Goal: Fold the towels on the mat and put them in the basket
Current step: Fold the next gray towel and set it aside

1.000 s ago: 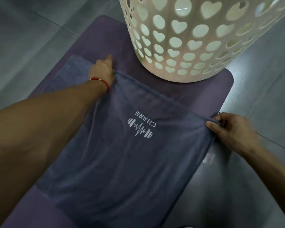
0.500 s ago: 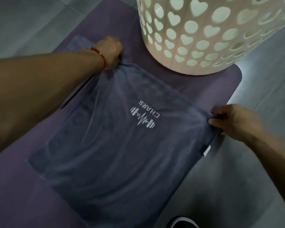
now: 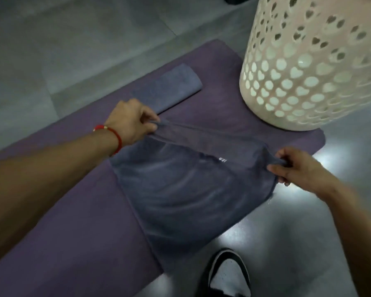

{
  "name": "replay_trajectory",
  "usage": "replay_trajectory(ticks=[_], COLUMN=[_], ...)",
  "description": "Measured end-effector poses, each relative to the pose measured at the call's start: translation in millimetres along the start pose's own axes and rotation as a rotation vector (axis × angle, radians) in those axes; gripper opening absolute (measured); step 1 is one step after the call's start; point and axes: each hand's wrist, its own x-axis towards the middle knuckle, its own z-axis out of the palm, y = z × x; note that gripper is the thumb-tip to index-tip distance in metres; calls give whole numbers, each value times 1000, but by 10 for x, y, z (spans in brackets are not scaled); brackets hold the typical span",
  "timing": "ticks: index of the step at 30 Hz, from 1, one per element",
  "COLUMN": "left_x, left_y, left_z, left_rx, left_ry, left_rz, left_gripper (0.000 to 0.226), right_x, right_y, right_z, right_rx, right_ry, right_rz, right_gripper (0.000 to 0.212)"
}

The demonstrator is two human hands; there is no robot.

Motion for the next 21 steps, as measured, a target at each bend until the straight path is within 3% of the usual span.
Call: replay_trajectory(ticks=[6, 9, 12, 15, 21], left_x=[-1553, -2229, -2839, -3415, -4320], left_y=[-282, -387, -520, -616, -744], left_z=[-726, -1181, -1615, -1992, -2417], left_rx=[8, 14, 28, 17, -7], left_ry=[178, 216, 268, 365, 523], left_rz=[-236, -286, -327, -355, -447], left_gripper=[14, 10, 8, 13, 12], right_x=[-646, -930, -1111, -1318, -1690], right_y=[-732, -1293, -1935, -2621, -3631], right_z=[-205, -327, -441, -493, -407], right_rx=[-172, -204, -239, -273, -372], right_ry=[-100, -162, -178, -219, -148], right_rz=[-280, -438, -548, -586, -748], right_gripper=[15, 19, 6, 10, 2])
